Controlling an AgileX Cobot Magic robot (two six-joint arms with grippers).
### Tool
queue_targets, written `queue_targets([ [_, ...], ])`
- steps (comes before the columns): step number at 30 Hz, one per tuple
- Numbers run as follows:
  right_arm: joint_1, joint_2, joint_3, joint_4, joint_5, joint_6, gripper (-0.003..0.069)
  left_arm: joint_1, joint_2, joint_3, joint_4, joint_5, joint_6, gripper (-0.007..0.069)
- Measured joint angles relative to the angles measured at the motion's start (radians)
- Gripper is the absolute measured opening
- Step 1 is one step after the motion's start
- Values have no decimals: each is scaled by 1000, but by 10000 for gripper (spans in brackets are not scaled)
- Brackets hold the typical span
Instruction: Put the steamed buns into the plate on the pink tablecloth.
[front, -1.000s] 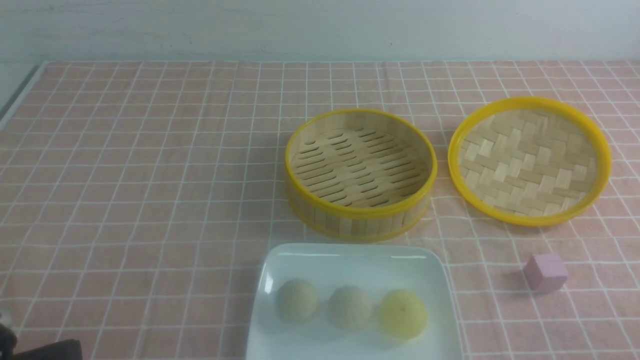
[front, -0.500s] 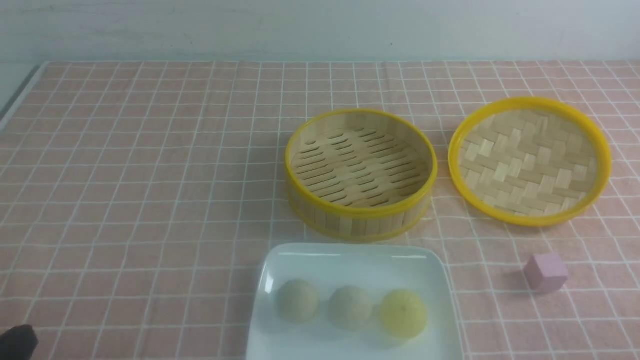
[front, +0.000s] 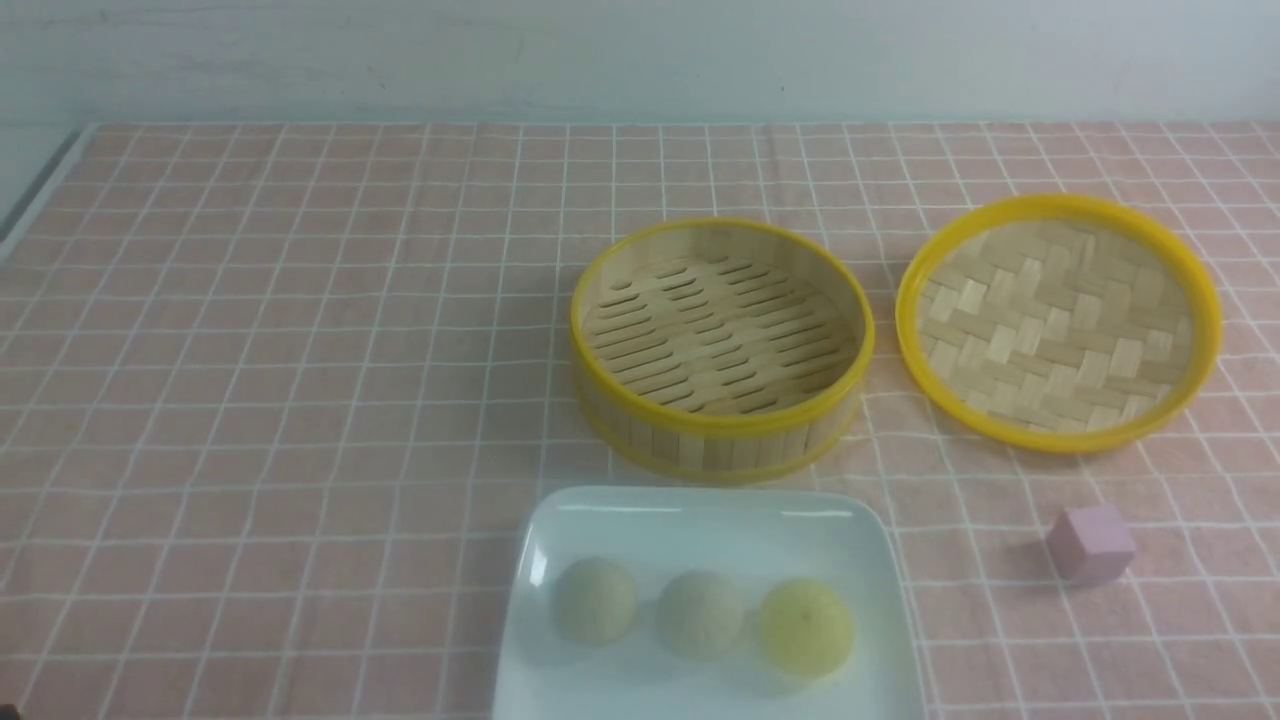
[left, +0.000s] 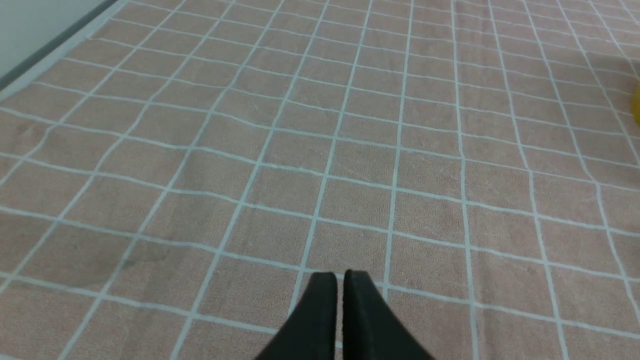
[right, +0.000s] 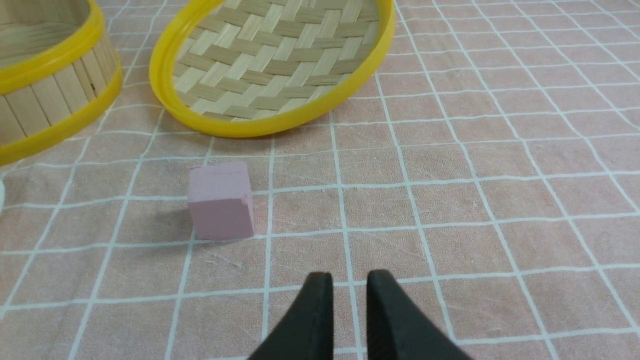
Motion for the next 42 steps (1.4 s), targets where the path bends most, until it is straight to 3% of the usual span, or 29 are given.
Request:
queue_targets([
  [42,0,0,0,0,0,0,178,0,-1,0,-3,-2,2,95],
])
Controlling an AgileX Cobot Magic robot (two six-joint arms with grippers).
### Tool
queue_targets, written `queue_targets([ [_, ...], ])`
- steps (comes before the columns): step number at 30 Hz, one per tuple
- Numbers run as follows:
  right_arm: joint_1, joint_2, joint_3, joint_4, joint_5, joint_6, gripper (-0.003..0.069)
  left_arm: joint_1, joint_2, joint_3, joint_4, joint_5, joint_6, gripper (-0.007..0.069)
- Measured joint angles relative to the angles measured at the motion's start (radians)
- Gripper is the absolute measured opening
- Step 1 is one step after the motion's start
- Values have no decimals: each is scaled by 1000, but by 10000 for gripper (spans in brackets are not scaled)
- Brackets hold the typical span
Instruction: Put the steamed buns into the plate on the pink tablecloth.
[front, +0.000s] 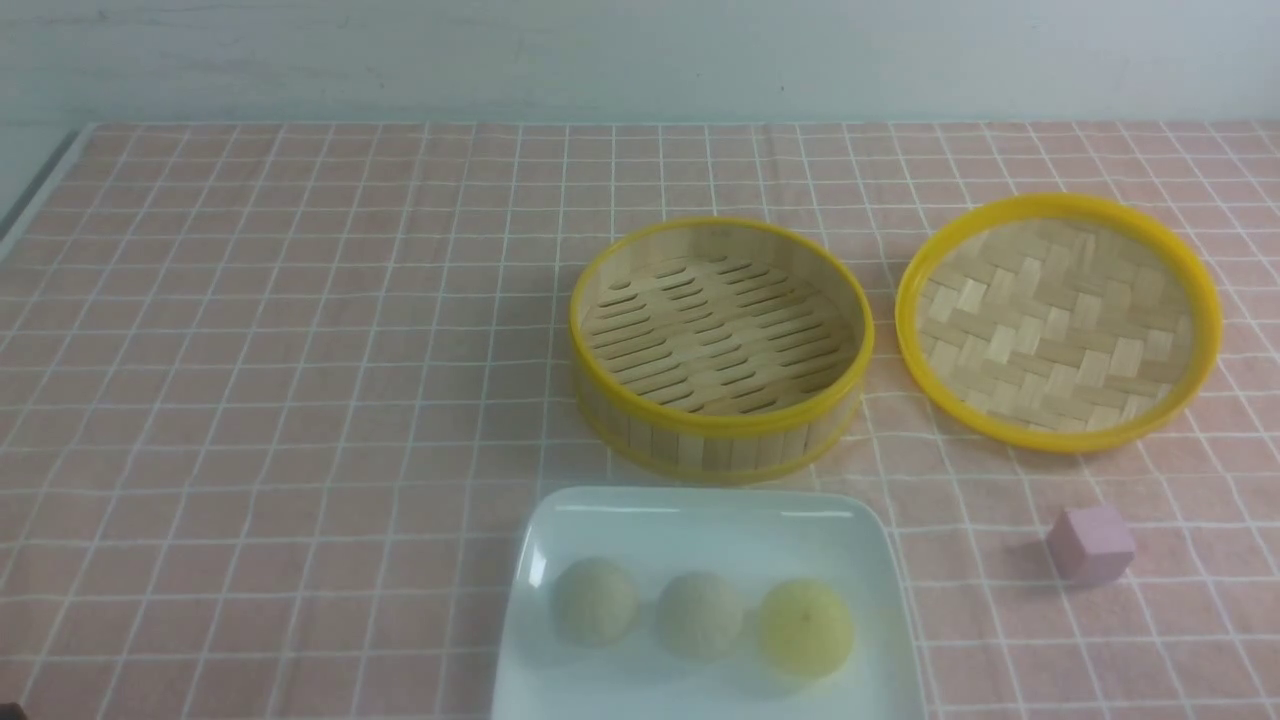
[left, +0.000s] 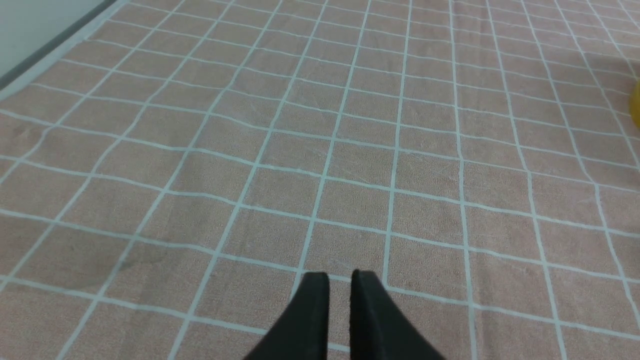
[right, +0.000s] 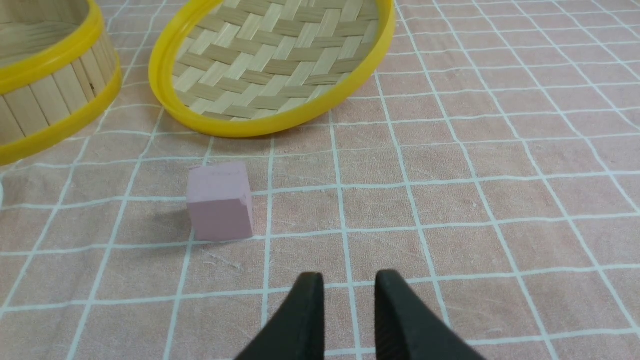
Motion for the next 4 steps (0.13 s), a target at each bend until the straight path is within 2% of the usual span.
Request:
queue_targets([
  [4,0,0,0,0,0,0,182,0,0,0,0,0,0,100],
])
